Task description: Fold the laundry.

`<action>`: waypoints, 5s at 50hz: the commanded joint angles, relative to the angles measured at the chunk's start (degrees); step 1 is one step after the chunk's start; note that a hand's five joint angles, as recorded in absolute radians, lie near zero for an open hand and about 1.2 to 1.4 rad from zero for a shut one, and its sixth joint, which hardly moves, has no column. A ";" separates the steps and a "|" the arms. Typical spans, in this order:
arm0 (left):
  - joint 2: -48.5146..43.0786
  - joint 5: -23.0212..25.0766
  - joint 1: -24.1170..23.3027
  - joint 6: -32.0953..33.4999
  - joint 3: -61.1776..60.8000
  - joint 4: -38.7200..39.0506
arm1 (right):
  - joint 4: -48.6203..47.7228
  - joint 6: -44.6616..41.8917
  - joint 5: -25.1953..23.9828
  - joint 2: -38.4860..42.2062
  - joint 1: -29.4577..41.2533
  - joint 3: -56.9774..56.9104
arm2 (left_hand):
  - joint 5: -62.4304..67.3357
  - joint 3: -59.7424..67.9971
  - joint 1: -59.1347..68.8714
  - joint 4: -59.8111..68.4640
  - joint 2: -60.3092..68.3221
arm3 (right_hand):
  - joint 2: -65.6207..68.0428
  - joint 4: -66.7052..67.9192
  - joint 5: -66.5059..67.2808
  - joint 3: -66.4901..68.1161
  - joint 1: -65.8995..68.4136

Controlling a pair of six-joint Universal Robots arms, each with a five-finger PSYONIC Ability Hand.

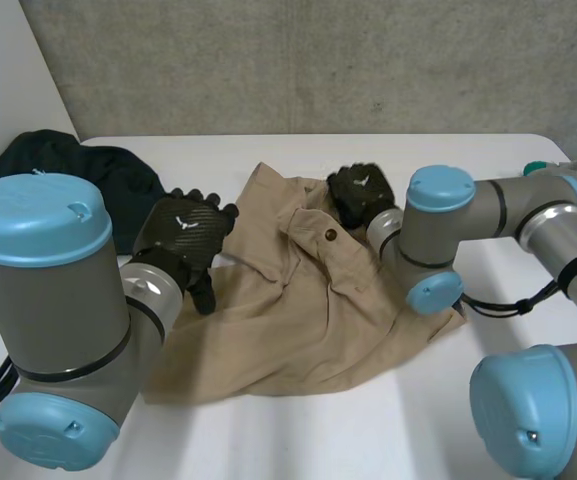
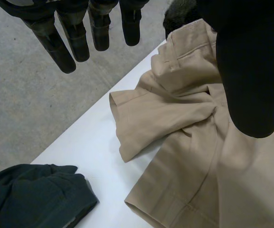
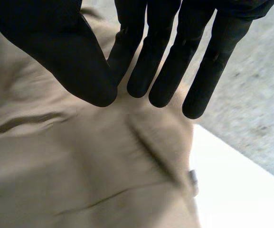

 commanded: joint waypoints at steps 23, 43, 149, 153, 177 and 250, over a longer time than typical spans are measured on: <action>-0.49 0.06 -0.18 -0.13 0.06 0.12 | 4.12 7.09 -9.67 -5.21 -2.22 8.10 | -1.59 -0.49 0.07 -0.25 -0.38 | -27.09 -28.00 -26.30 -27.48 -25.36; -0.14 1.91 1.31 -0.66 -1.52 0.21 | 8.43 4.37 -3.25 5.18 0.60 -8.26 | -1.43 -0.32 0.24 -0.09 -0.21 | -24.74 -25.66 -23.95 -25.14 -23.02; 2.50 2.61 2.72 -2.24 -3.55 0.21 | -18.38 13.78 1.23 -16.45 5.79 18.72 | -1.09 0.01 0.58 0.25 0.12 | -57.37 -58.28 -56.58 -57.76 -55.64; 2.32 2.52 2.28 -2.33 -3.55 0.29 | -13.72 9.47 -1.31 -14.25 5.96 18.10 | -1.09 0.01 0.58 0.25 0.12 | -57.37 -58.28 -56.58 -57.76 -55.64; 1.97 2.61 2.37 -2.42 -4.25 0.73 | -13.19 0.24 3.51 -2.83 8.34 7.39 | -1.09 0.01 0.58 0.25 0.12 | -57.37 -58.28 -56.58 -57.76 -55.64; -5.93 -1.69 3.60 4.08 -10.49 -4.28 | -7.46 -50.04 -24.96 -46.50 -15.48 76.90 | 2.44 3.54 4.11 3.78 3.65 | -37.36 -38.27 -36.57 -37.75 -35.63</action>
